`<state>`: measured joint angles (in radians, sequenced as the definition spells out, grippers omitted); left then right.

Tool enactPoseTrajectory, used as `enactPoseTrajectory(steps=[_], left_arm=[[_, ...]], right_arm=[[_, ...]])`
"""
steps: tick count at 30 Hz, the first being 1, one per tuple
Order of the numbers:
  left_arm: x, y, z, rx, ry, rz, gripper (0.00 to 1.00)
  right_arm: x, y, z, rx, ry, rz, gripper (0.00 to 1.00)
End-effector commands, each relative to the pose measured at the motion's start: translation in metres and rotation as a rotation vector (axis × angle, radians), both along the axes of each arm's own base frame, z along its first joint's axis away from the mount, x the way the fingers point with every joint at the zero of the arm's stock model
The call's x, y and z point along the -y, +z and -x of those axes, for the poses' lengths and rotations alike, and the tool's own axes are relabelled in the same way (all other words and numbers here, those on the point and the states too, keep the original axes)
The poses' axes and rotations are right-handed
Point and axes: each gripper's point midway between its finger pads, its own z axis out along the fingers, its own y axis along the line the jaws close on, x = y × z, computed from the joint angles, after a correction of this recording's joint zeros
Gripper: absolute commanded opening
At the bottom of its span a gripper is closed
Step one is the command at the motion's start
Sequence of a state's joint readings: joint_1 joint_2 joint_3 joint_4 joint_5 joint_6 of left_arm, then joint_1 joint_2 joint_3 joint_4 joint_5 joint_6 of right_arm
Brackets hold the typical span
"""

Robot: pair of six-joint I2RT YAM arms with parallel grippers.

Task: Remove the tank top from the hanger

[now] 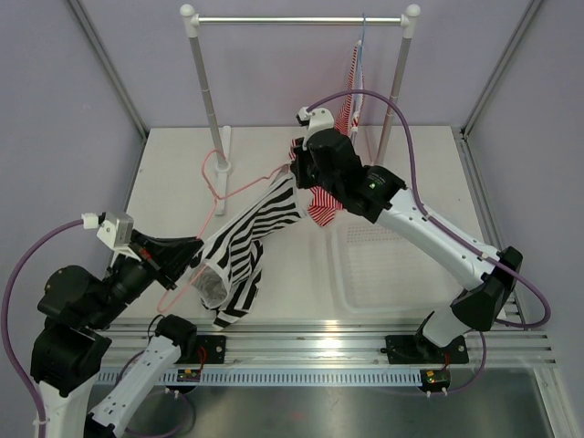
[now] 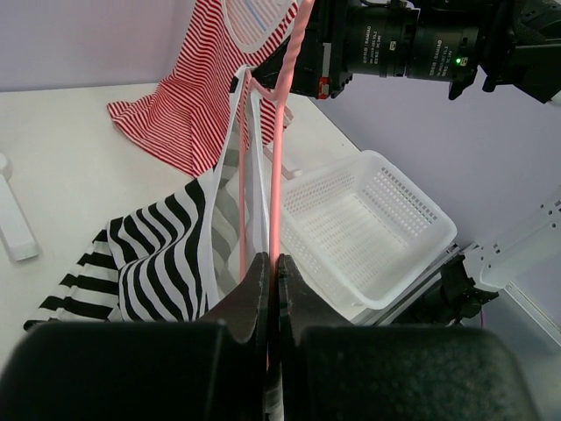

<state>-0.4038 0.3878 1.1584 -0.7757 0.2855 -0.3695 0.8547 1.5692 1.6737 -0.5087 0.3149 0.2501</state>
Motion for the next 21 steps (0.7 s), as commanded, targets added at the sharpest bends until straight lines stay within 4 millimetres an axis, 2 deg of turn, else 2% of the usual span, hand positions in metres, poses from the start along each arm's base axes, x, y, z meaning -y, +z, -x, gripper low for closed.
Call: enactPoseTrajectory(steps=[1, 2, 4, 5, 9, 10, 11, 14, 16, 18, 21], left_arm=[[-0.004, 0.036, 0.014, 0.140, -0.009, 0.071, 0.00], [-0.003, 0.046, 0.013, 0.184, -0.011, 0.098, 0.00], [0.003, 0.047, 0.010, 0.196, -0.037, 0.135, 0.00], [0.006, 0.057, 0.011, 0.234, -0.051, 0.153, 0.00], [0.009, 0.065, 0.006, 0.277, -0.061, 0.175, 0.00], [0.009, 0.062, 0.004, 0.275, -0.056, 0.188, 0.00], [0.008, 0.069, 0.005, 0.312, -0.056, 0.210, 0.00], [0.010, 0.073, 0.003, 0.359, -0.062, 0.260, 0.00], [0.011, 0.076, -0.001, 0.378, -0.062, 0.287, 0.00], [0.012, 0.082, -0.011, 0.430, -0.045, 0.317, 0.00], [0.010, 0.096, -0.029, 0.503, 0.002, 0.353, 0.00]], right_arm=[[0.027, 0.017, -0.020, 0.055, -0.089, -0.019, 0.00], [0.026, 0.023, -0.015, 0.060, -0.066, -0.048, 0.00], [0.014, 0.022, -0.006, 0.049, 0.009, -0.098, 0.00], [0.015, 0.027, -0.003, 0.054, 0.018, -0.121, 0.00], [0.023, 0.034, -0.002, 0.035, 0.039, -0.178, 0.00], [0.024, 0.036, -0.001, 0.028, 0.038, -0.196, 0.00], [0.025, 0.041, 0.002, 0.032, 0.049, -0.212, 0.00], [0.008, 0.045, 0.018, -0.014, 0.144, -0.298, 0.00], [-0.015, 0.050, 0.041, -0.075, 0.288, -0.391, 0.00], [-0.029, 0.050, 0.055, -0.105, 0.370, -0.434, 0.00], [-0.039, 0.055, 0.071, -0.112, 0.413, -0.455, 0.00]])
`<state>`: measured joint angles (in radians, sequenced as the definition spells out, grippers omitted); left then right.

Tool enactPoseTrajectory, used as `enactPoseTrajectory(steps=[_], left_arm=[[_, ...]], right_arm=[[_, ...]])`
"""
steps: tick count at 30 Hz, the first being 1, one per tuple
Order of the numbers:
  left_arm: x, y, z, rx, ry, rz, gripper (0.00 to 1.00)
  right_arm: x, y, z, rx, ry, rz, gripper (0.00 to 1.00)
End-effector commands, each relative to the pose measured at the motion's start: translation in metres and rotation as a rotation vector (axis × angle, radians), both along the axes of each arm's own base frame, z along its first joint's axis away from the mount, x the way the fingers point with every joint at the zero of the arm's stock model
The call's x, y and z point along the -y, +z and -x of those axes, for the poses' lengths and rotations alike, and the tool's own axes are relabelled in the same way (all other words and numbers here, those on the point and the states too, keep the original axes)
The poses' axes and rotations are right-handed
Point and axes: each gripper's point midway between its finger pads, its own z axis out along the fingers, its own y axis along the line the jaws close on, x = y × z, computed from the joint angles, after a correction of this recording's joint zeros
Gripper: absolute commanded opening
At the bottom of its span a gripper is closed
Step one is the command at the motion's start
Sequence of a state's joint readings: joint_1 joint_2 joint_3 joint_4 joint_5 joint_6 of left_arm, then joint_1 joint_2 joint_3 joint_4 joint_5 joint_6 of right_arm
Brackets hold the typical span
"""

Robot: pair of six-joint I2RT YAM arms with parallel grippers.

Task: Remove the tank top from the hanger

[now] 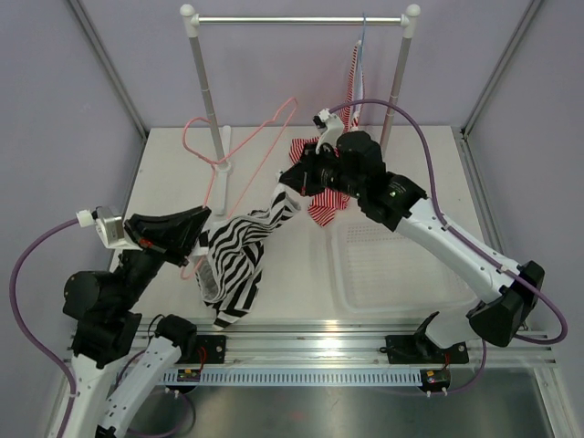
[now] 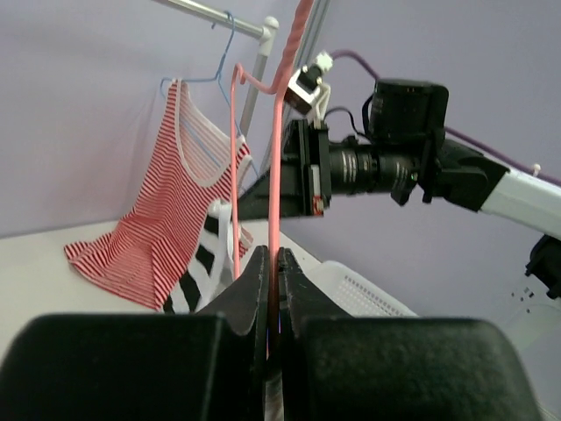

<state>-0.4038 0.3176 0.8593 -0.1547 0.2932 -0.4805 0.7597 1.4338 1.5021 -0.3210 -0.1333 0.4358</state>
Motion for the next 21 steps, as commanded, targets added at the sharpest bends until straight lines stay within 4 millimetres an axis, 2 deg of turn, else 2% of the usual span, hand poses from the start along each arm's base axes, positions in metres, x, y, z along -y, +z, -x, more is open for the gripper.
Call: enactPoseTrajectory(steps=[1, 2, 3, 4, 6, 7, 8, 10, 11, 14, 17, 19, 21], left_arm=[[-0.008, 0.059, -0.005, 0.223, 0.047, 0.127, 0.00], [-0.008, 0.070, -0.008, 0.258, 0.055, 0.145, 0.00], [-0.006, 0.075, -0.023, 0.250, 0.078, 0.145, 0.00], [-0.003, 0.081, -0.029, 0.261, 0.082, 0.144, 0.00], [0.002, 0.099, -0.032, 0.325, 0.068, 0.150, 0.00], [0.008, 0.103, -0.043, 0.328, 0.057, 0.145, 0.00], [0.008, 0.115, -0.041, 0.375, 0.053, 0.168, 0.00], [0.013, 0.119, -0.051, 0.389, 0.046, 0.189, 0.00], [0.012, 0.129, -0.045, 0.446, 0.038, 0.214, 0.00], [0.010, 0.136, -0.046, 0.484, 0.049, 0.247, 0.00], [0.004, 0.143, -0.051, 0.495, 0.098, 0.260, 0.00], [-0.002, 0.149, -0.050, 0.514, 0.132, 0.266, 0.00], [-0.010, 0.153, -0.048, 0.531, 0.175, 0.270, 0.00]], right_arm=[[-0.021, 0.033, 0.034, 0.022, 0.136, -0.126, 0.00], [-0.019, 0.038, 0.038, 0.034, 0.136, -0.132, 0.00], [-0.015, 0.039, 0.036, 0.038, 0.114, -0.123, 0.00], [-0.012, 0.041, 0.036, 0.048, 0.106, -0.118, 0.00], [-0.005, 0.054, 0.047, 0.076, 0.123, -0.139, 0.00], [-0.004, 0.059, 0.051, 0.079, 0.136, -0.155, 0.00], [-0.001, 0.068, 0.060, 0.090, 0.158, -0.178, 0.00], [-0.005, 0.079, 0.078, 0.098, 0.248, -0.234, 0.00], [-0.002, 0.088, 0.087, 0.111, 0.275, -0.257, 0.00], [0.013, 0.096, 0.091, 0.147, 0.240, -0.235, 0.00], [0.036, 0.063, 0.072, 0.129, 0.092, -0.083, 0.00], [0.045, 0.030, 0.068, 0.092, 0.056, 0.019, 0.00], [0.055, -0.013, 0.065, 0.029, 0.017, 0.116, 0.00]])
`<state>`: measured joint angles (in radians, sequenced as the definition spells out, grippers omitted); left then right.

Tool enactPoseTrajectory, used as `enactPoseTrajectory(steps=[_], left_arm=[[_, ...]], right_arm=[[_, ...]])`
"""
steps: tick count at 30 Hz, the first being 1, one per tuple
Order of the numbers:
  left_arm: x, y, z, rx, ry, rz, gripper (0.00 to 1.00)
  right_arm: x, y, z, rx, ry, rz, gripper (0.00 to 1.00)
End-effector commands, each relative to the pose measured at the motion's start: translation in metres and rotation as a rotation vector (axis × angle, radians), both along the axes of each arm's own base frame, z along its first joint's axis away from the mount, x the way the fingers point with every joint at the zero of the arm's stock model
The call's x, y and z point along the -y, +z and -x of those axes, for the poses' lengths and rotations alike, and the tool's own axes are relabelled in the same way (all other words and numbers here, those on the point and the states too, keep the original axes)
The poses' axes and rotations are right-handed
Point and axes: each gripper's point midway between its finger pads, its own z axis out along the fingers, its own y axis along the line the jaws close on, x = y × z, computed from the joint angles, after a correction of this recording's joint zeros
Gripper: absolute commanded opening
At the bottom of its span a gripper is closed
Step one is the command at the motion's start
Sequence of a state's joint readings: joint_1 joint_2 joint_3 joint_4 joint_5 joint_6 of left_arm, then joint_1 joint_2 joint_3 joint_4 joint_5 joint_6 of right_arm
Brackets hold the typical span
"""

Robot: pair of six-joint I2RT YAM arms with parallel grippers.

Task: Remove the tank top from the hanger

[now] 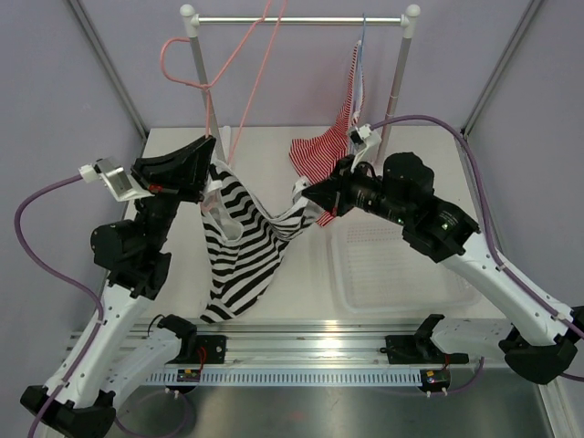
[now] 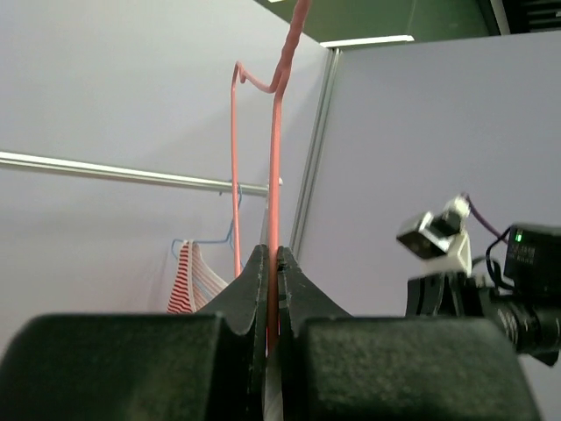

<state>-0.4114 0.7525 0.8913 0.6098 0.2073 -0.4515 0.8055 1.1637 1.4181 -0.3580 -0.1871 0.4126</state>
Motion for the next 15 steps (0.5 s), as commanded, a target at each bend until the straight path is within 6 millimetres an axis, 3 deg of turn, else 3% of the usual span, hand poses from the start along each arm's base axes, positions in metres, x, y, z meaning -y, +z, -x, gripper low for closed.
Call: enactPoseTrajectory(steps=[1, 2, 6, 9, 11, 13, 15], left_arm=[[-0.034, 0.058, 0.033, 0.197, 0.114, 0.110, 0.00], [-0.042, 0.060, 0.033, 0.195, 0.151, 0.132, 0.00], [-0.057, 0.063, 0.031, 0.202, 0.245, 0.147, 0.00], [-0.059, 0.063, 0.030, 0.209, 0.280, 0.115, 0.00], [-0.064, 0.060, 0.028, 0.196, 0.310, 0.124, 0.00], [-0.070, 0.058, 0.029, 0.177, 0.331, 0.134, 0.00], [-0.073, 0.057, 0.030, 0.159, 0.341, 0.130, 0.00]], right_arm=[[0.024, -0.079, -0.009, -0.087, -0.109, 0.224, 0.00], [0.028, -0.105, -0.008, -0.118, -0.115, 0.264, 0.00], [0.041, -0.135, -0.004, -0.155, -0.156, 0.307, 0.00], [0.056, -0.128, -0.005, -0.128, -0.213, 0.308, 0.00], [0.064, -0.109, -0.005, -0.092, -0.241, 0.290, 0.00], [0.077, -0.103, -0.006, -0.080, -0.287, 0.311, 0.00], [0.069, -0.091, 0.000, -0.065, -0.236, 0.272, 0.00]])
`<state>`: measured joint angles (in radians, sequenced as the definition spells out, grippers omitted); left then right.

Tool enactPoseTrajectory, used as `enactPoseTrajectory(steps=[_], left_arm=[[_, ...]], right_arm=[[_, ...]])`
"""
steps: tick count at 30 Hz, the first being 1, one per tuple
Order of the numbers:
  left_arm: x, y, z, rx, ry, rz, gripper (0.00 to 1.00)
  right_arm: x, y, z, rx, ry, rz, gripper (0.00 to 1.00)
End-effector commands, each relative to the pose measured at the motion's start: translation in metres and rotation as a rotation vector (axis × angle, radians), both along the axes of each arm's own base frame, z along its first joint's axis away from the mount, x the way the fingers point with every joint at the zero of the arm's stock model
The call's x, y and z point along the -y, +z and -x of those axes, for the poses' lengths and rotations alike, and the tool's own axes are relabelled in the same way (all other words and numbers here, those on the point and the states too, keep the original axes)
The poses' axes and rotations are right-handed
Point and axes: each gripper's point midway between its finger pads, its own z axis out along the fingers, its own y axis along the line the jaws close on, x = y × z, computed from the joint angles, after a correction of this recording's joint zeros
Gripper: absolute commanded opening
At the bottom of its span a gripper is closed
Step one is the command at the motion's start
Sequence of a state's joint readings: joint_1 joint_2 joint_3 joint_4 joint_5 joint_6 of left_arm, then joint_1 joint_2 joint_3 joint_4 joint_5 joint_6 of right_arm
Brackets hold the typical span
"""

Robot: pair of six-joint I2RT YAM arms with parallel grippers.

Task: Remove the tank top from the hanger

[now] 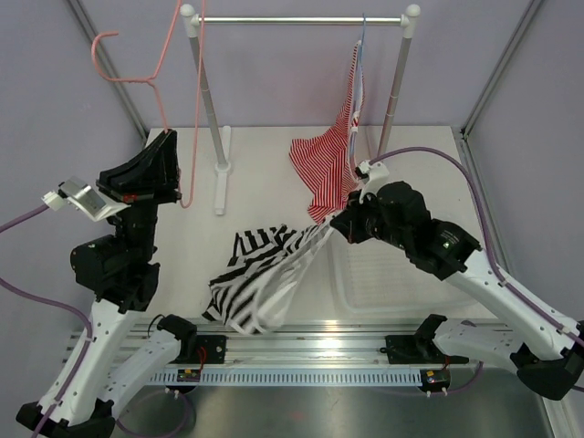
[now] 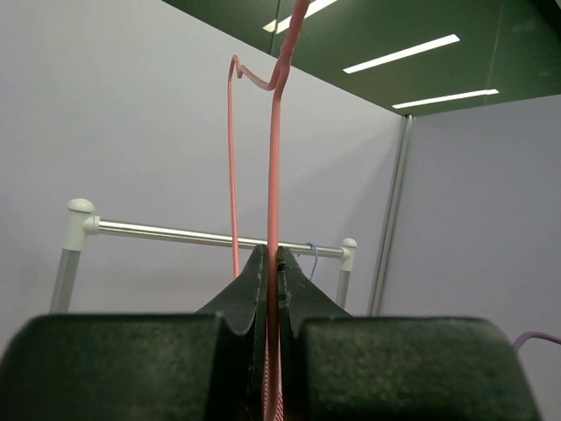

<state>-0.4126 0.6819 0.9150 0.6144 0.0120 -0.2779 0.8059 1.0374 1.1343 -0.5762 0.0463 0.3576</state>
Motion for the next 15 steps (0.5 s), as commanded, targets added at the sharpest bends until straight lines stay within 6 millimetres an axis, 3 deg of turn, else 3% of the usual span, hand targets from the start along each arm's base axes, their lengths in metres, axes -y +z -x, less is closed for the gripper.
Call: enactPoseTrajectory(steps=[1, 7, 12, 15], left_arm=[[-0.027, 0.025, 0.021, 0.052, 0.085, 0.063, 0.00], [-0.032, 0.009, 0.011, -0.006, 0.120, 0.071, 0.00], [-0.034, 0.010, 0.014, -0.111, 0.090, 0.082, 0.00], [-0.036, -0.023, 0.010, -0.258, 0.100, 0.052, 0.00]], right_arm=[[0.001, 0.048, 0.000, 0.105, 0.011, -0.073, 0.00], [-0.028, 0.057, 0.010, 0.084, 0.142, -0.163, 0.00], [-0.049, 0.053, 0.012, 0.027, 0.198, -0.204, 0.00], [-0.066, 0.047, 0.015, 0.002, 0.229, -0.222, 0.00]])
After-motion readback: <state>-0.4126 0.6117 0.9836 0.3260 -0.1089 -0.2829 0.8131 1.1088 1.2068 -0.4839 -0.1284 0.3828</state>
